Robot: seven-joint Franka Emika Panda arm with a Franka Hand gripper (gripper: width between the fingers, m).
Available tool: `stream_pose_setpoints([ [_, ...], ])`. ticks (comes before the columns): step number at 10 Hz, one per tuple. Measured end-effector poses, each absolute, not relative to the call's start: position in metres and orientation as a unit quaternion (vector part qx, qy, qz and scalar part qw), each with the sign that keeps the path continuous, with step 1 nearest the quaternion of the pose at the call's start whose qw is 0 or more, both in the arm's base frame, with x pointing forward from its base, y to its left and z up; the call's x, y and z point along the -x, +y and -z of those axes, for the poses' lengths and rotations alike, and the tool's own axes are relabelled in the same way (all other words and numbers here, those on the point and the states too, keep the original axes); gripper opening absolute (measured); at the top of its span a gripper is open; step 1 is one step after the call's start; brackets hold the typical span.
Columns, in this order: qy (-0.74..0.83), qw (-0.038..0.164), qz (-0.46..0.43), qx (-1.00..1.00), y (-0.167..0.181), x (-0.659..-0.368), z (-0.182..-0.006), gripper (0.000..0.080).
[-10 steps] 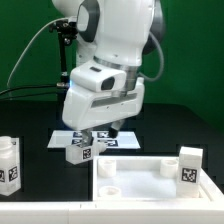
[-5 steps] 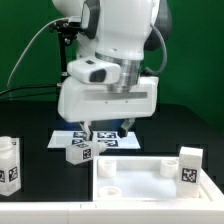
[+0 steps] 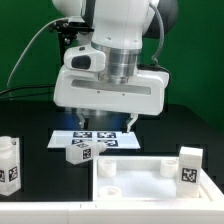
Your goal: Assemble square table
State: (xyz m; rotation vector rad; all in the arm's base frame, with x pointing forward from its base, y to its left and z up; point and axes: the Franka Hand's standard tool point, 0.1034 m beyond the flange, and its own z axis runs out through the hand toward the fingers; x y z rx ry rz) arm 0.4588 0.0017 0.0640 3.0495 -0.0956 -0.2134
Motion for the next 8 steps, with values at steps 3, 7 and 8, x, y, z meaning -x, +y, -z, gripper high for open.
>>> stream_pose_setpoints([
  [3, -0.207, -0.02, 0.093, -0.974, -0.03, -0.473, -0.06, 0.0648],
  [7, -0.373, -0.048, 0.116, -0.919, -0.035, -0.473, -0.057, 0.0648],
  [8, -0.41, -0.046, 0.119, -0.903, -0.034, -0.473, -0.057, 0.0648],
])
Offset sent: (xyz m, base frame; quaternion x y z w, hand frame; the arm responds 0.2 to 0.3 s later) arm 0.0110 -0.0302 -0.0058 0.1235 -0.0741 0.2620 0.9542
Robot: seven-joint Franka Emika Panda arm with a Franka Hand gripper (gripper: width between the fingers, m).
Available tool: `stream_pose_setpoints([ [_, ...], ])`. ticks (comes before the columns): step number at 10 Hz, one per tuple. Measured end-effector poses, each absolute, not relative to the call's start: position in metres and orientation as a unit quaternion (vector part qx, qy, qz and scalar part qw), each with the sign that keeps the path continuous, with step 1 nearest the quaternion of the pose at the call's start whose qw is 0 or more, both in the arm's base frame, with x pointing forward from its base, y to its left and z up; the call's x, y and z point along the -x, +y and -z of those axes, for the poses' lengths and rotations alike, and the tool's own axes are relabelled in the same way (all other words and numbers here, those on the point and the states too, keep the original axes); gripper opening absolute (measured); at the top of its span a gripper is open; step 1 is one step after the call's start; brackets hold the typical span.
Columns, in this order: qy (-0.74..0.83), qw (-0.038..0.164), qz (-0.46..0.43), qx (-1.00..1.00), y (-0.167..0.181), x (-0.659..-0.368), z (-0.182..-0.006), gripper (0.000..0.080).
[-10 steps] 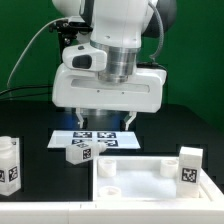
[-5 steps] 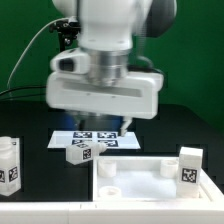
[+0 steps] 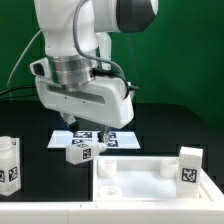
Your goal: Assemble square table
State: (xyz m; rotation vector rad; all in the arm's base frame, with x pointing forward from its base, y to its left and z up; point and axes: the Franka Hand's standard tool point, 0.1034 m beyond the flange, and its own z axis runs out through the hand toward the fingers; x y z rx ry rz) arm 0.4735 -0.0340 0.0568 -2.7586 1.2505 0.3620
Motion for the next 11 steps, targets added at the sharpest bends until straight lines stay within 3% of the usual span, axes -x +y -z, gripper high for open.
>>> stream_pose_setpoints([
  [1, 0.43, 0.049, -0.121, 0.894, -0.035, -0.473, -0.055, 0.0648],
  [2, 0.448, 0.075, -0.124, 0.882, -0.042, -0.473, -0.051, 0.0649],
  [3, 0.447, 0.086, -0.122, 0.882, -0.047, -0.474, -0.05, 0.0649],
  [4, 0.426, 0.089, -0.113, 0.893, -0.048, -0.475, -0.05, 0.0648],
  [5, 0.403, 0.074, -0.083, 0.909, -0.038, -0.479, -0.05, 0.0648],
  [8, 0.395, 0.079, -0.104, 0.909, -0.037, -0.473, -0.048, 0.0648],
  [11, 0.305, 0.15, -0.227, 0.913, -0.046, -0.45, -0.049, 0.0648],
])
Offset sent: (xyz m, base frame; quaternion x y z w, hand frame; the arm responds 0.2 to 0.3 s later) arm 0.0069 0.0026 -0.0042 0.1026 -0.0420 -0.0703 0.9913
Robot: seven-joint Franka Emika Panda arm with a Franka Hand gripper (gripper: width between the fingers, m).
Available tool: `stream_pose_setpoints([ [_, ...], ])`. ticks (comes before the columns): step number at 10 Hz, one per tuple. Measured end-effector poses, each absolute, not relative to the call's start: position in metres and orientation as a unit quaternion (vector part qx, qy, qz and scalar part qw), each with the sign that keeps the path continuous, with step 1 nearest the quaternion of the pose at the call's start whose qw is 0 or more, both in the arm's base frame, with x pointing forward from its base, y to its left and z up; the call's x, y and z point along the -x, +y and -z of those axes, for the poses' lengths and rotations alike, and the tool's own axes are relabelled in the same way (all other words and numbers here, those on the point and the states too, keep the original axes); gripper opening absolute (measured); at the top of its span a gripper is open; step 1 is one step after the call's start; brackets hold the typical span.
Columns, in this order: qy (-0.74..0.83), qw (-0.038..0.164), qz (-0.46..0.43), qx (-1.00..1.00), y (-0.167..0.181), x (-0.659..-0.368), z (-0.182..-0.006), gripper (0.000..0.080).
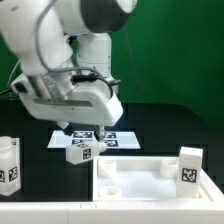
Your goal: Assemble square table
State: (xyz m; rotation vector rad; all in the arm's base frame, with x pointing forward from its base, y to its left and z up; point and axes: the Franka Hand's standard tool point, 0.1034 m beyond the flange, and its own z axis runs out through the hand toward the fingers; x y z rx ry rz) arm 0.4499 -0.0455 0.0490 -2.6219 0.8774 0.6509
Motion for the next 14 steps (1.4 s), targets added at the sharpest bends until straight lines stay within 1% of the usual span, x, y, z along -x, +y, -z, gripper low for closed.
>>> stream_pose_setpoints([
  [3, 0.295, 0.186, -0.319, 0.881, -0.048, -0.444, -0.048, 0.0648],
  [5, 0.295, 0.192, -0.337, 0.873, -0.049, -0.445, -0.043, 0.0648],
  [6, 0.301, 0.204, -0.358, 0.86, -0.05, -0.442, -0.039, 0.0648],
  [7, 0.303, 0.212, -0.373, 0.851, -0.053, -0.442, -0.035, 0.0648],
  [9, 0.302, 0.209, -0.369, 0.854, -0.054, -0.444, -0.034, 0.0648],
  [10, 0.306, 0.213, -0.375, 0.849, -0.054, -0.441, -0.033, 0.0648],
  [11, 0.315, 0.23, -0.402, 0.828, -0.056, -0.436, -0.032, 0.0648],
  [12, 0.315, 0.231, -0.411, 0.823, -0.057, -0.439, -0.029, 0.0648],
  [14, 0.309, 0.233, -0.415, 0.823, -0.052, -0.442, -0.03, 0.0649],
])
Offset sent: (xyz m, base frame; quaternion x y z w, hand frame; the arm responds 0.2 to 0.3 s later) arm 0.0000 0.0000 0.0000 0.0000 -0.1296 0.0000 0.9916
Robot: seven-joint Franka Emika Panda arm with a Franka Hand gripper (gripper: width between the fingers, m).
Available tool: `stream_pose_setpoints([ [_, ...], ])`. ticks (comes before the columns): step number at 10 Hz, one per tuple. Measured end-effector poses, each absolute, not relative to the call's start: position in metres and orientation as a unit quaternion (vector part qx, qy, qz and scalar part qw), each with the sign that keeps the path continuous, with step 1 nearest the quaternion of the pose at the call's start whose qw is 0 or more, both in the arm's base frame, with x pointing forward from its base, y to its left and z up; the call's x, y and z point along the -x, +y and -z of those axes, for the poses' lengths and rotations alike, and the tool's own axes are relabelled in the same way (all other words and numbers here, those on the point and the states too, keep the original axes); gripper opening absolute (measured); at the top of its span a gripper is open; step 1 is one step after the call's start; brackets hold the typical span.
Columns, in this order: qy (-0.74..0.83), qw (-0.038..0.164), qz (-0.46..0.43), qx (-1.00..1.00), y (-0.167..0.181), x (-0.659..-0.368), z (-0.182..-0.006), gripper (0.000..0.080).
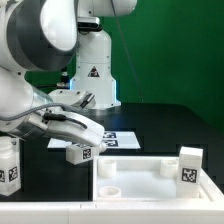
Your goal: Assemble square table
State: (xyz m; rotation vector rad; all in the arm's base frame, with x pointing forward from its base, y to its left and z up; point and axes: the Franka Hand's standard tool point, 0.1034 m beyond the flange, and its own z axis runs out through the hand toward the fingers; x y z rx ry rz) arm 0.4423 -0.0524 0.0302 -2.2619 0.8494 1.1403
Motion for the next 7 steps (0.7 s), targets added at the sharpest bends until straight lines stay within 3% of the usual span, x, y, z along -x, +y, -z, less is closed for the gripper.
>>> stream_pose_setpoints([
  [3, 0.31, 0.232, -0.415, 0.823, -0.053, -0.442, -0.029, 0.0648],
  [7, 0.312, 0.229, -0.429, 0.816, -0.05, -0.431, -0.012, 0.0648],
])
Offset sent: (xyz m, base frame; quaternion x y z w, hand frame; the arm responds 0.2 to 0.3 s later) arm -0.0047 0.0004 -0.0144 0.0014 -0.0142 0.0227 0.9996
